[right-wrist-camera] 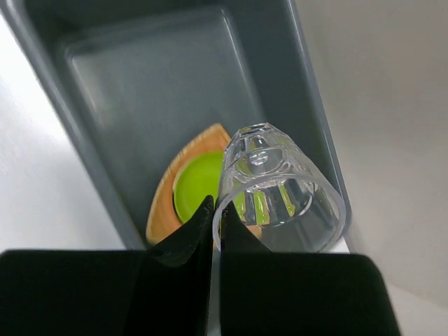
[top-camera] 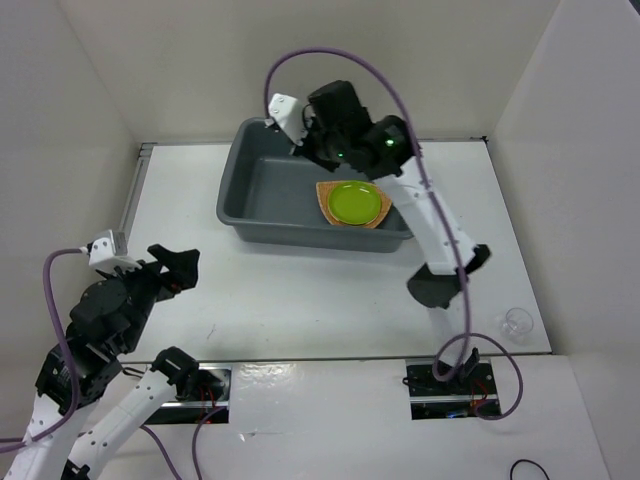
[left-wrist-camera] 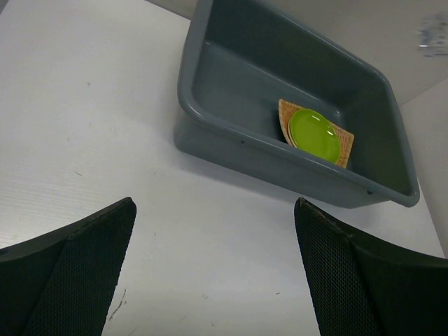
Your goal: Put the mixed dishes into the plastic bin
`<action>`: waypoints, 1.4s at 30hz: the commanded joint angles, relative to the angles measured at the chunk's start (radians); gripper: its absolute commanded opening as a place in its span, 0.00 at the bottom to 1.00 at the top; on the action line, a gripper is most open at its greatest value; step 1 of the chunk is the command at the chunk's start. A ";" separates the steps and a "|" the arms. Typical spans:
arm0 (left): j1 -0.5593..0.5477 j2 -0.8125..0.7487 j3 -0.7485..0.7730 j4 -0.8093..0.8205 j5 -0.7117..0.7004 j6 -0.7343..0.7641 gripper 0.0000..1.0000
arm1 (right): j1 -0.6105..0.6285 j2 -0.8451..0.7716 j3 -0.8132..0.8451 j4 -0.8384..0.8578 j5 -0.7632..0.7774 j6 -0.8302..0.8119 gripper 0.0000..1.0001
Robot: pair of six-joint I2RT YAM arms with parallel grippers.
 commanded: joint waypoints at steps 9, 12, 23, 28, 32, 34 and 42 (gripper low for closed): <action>0.000 0.049 -0.002 0.039 -0.001 0.021 1.00 | 0.027 0.526 0.438 0.107 -0.025 0.001 0.00; 0.000 0.038 -0.002 0.039 -0.001 0.021 1.00 | -0.006 0.608 0.450 0.187 -0.046 0.001 0.00; 0.009 0.020 -0.002 0.019 -0.058 -0.006 1.00 | -0.123 0.808 0.452 0.320 -0.097 -0.042 0.08; 0.020 0.010 -0.002 0.010 -0.078 -0.016 1.00 | -0.134 0.865 0.452 0.393 -0.097 -0.071 0.12; 0.020 0.033 -0.002 0.010 -0.089 -0.025 1.00 | -0.134 0.888 0.452 0.403 -0.088 -0.092 0.18; 0.029 0.033 -0.002 0.001 -0.089 -0.025 1.00 | -0.134 0.897 0.452 0.413 -0.088 -0.092 0.19; 0.029 0.044 -0.002 0.001 -0.089 -0.034 1.00 | -0.134 0.805 0.452 0.434 -0.043 -0.059 0.49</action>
